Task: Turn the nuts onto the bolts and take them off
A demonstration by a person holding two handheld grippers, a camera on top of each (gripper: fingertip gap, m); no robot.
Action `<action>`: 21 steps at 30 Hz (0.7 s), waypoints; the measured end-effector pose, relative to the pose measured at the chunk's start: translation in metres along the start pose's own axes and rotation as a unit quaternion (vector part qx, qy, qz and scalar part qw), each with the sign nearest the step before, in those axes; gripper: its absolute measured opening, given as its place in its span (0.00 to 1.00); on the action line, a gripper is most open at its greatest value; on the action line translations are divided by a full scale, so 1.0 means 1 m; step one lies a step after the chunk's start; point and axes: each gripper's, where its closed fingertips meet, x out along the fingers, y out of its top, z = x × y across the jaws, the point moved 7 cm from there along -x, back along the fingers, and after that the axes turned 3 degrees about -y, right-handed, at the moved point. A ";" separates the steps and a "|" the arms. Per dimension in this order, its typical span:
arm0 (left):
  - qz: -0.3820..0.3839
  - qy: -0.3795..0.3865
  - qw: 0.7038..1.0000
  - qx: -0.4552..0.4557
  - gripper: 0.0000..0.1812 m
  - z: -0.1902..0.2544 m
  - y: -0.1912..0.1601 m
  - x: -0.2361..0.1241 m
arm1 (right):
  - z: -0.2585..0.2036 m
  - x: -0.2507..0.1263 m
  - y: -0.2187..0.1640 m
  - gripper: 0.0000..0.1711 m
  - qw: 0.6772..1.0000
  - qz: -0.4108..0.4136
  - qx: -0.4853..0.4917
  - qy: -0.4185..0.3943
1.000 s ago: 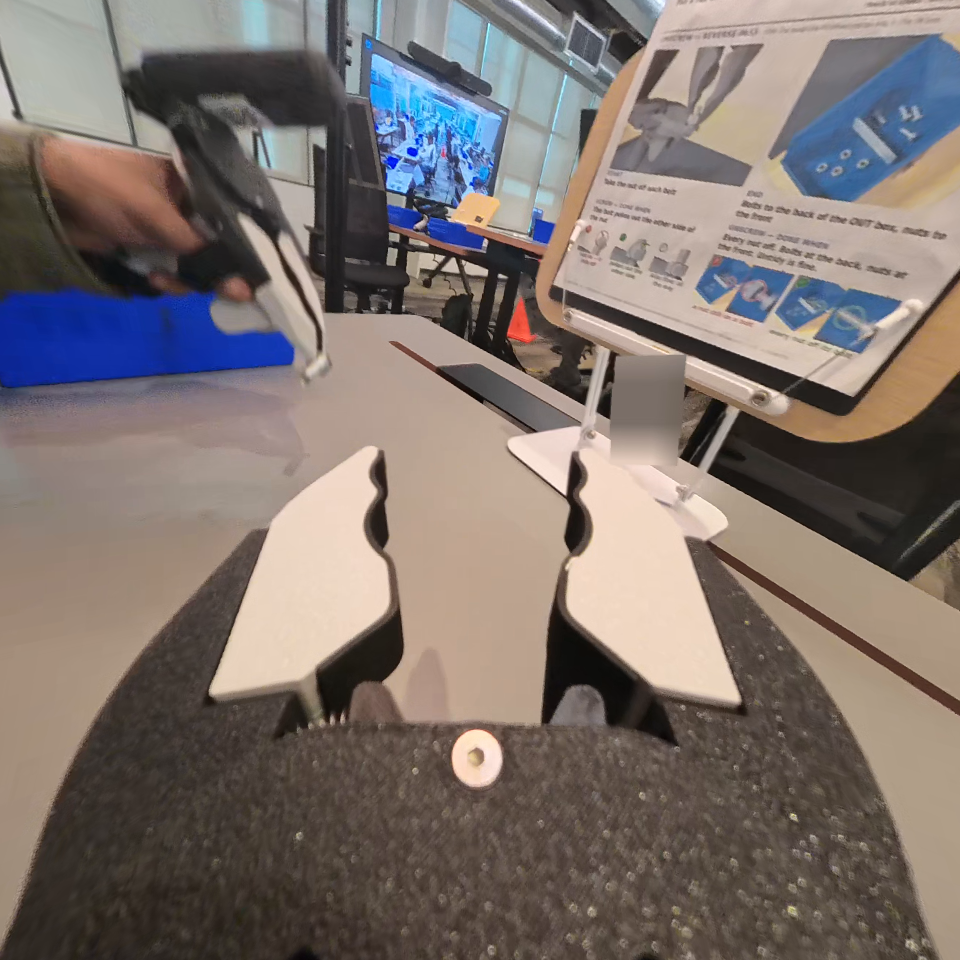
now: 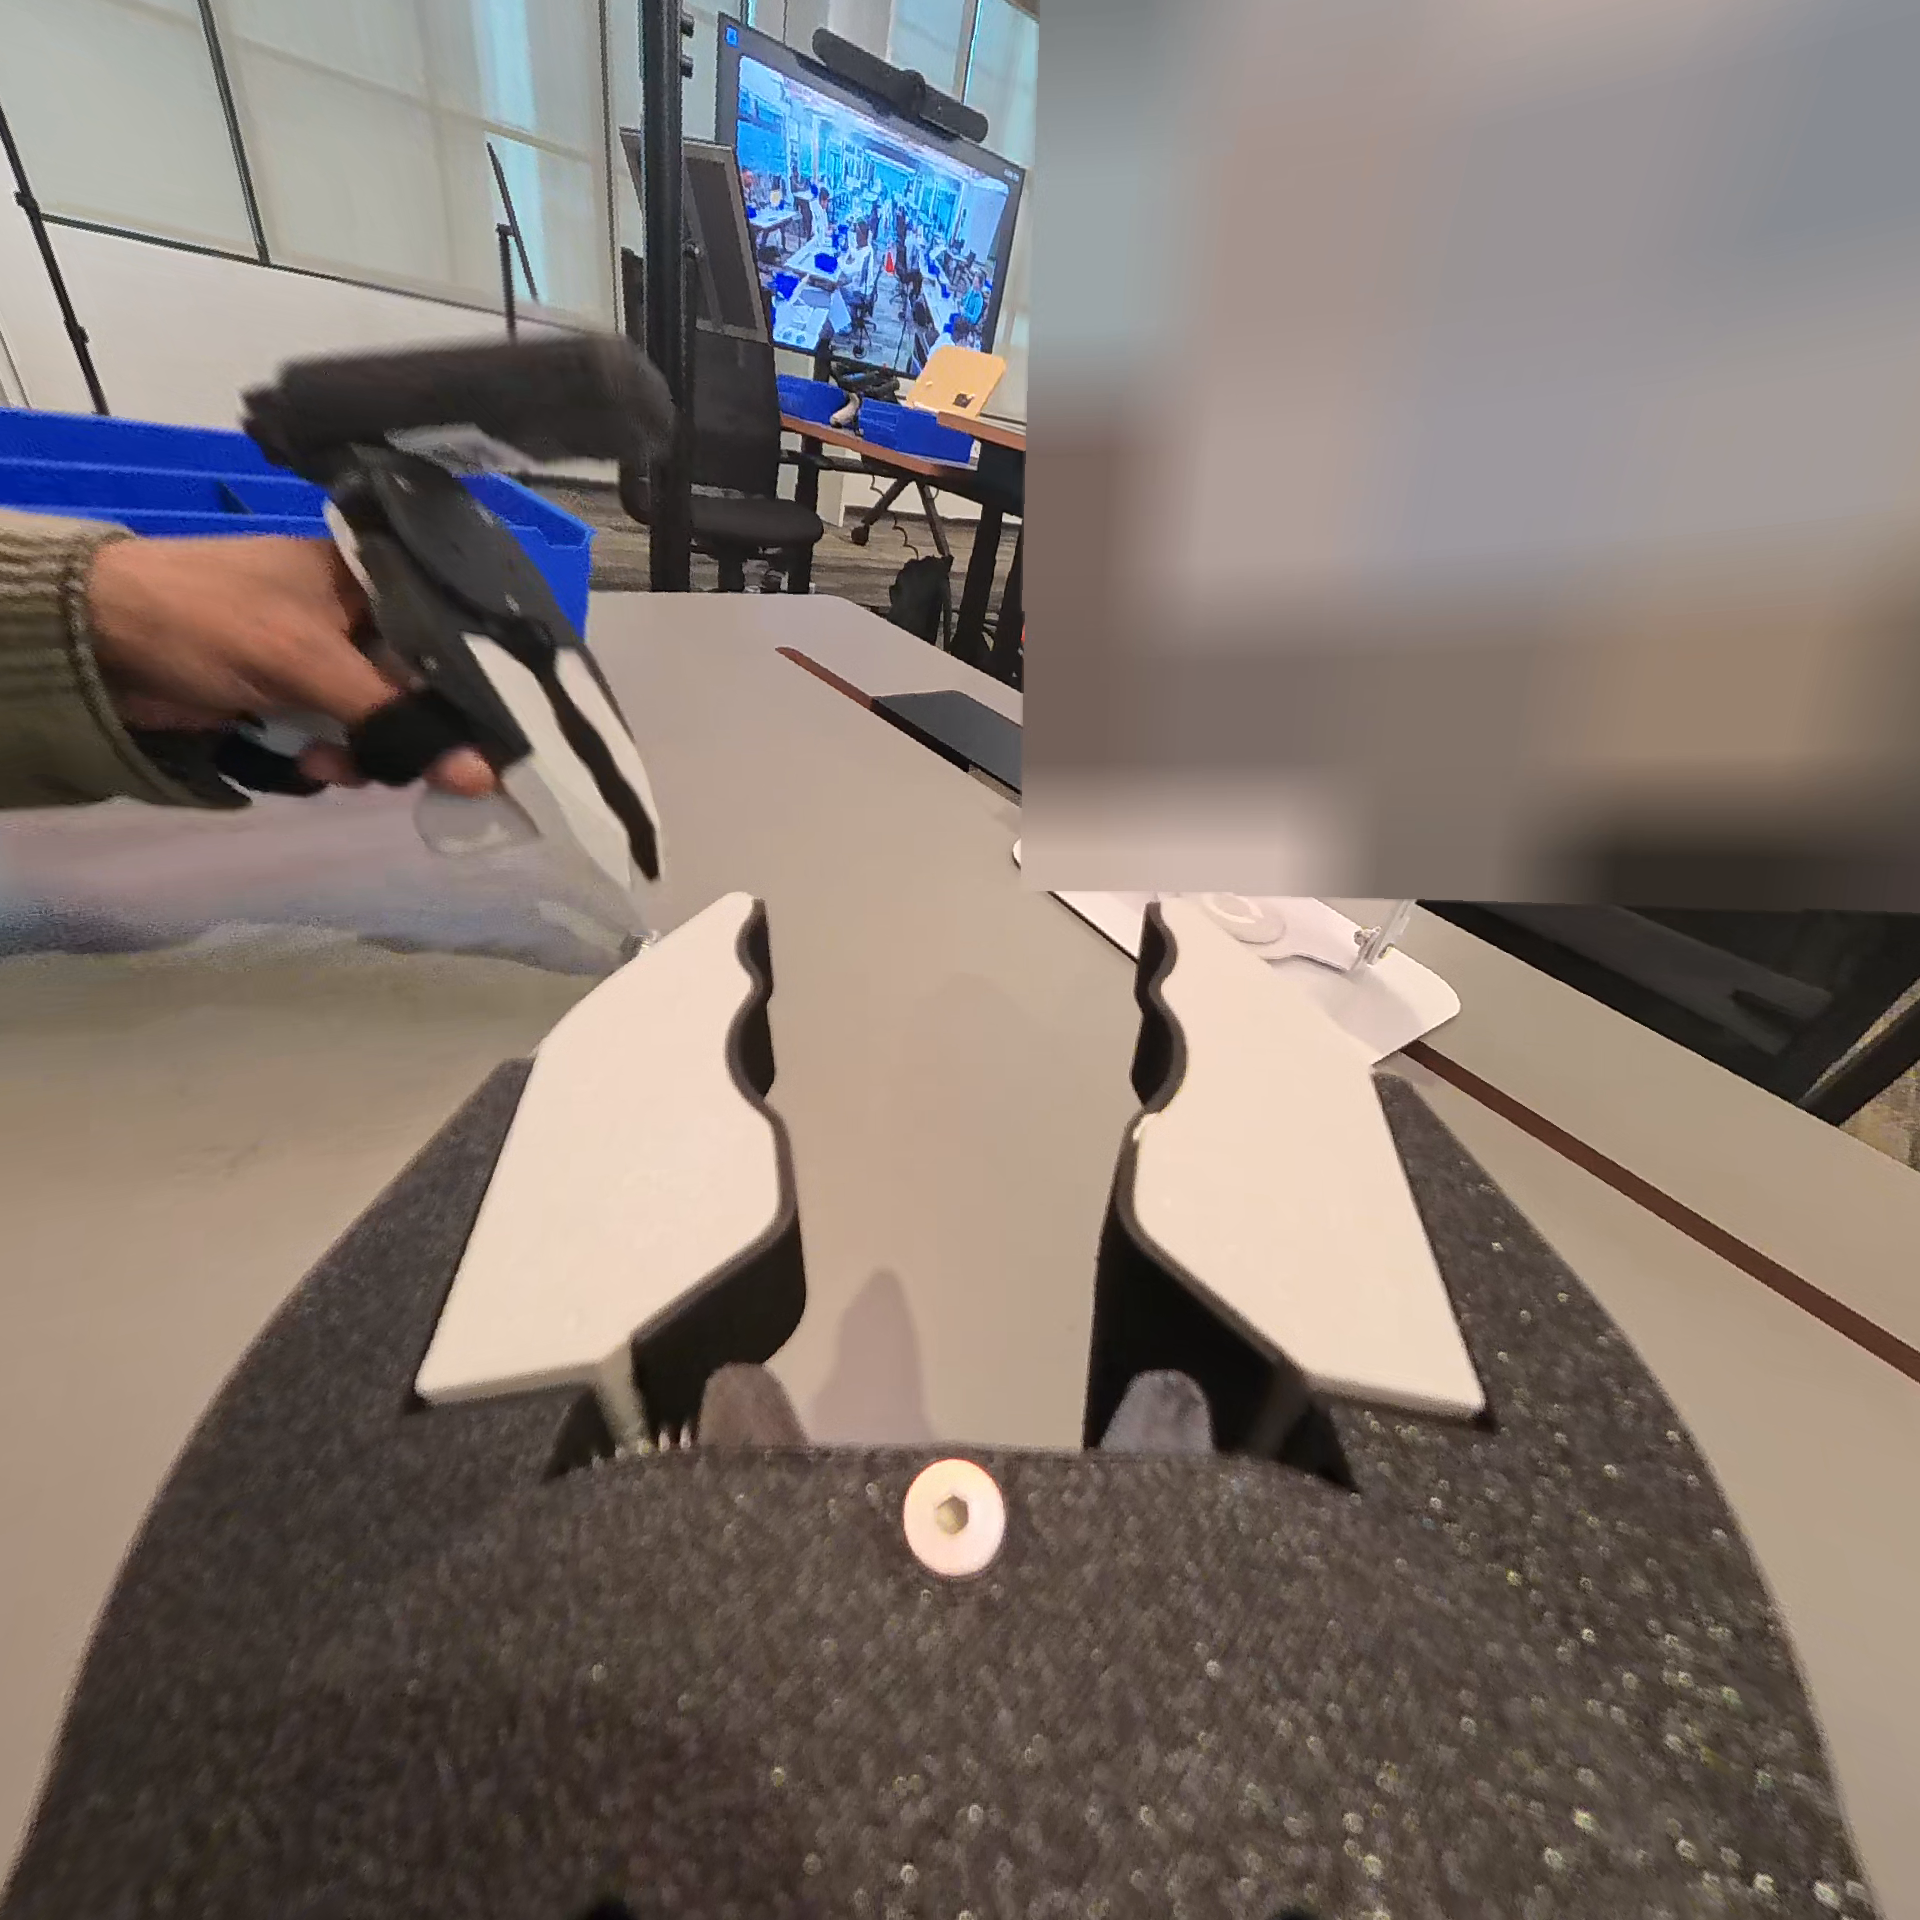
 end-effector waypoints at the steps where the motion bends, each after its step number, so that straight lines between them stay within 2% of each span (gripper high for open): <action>1: 0.022 -0.005 1.000 0.009 0.13 0.006 0.005 -0.011 | 0.000 0.000 0.000 0.39 1.000 -0.001 0.001 0.000; 4: 0.099 0.003 0.994 0.043 0.18 0.026 0.015 -0.068 | 0.002 -0.001 0.000 0.39 1.000 0.000 0.005 -0.001; 7: 0.172 0.087 0.979 0.072 0.20 0.031 0.009 -0.149 | 0.002 -0.002 0.001 0.39 1.000 0.005 0.012 0.000; 10: 0.214 0.210 0.953 0.046 0.22 0.013 -0.026 -0.231 | 0.001 -0.002 0.003 0.39 1.000 0.009 0.015 0.002; 13: 0.231 0.307 0.923 -0.026 0.21 -0.021 -0.085 -0.285 | 0.001 -0.002 0.004 0.39 1.000 0.010 0.017 0.003; 17: 0.201 0.358 0.901 -0.138 0.19 -0.072 -0.158 -0.302 | -0.001 -0.001 0.003 0.39 1.000 0.012 0.025 0.012; 21: 0.115 0.401 0.888 -0.192 0.19 -0.110 -0.194 -0.290 | -0.001 0.000 0.002 0.39 1.000 0.008 0.021 0.011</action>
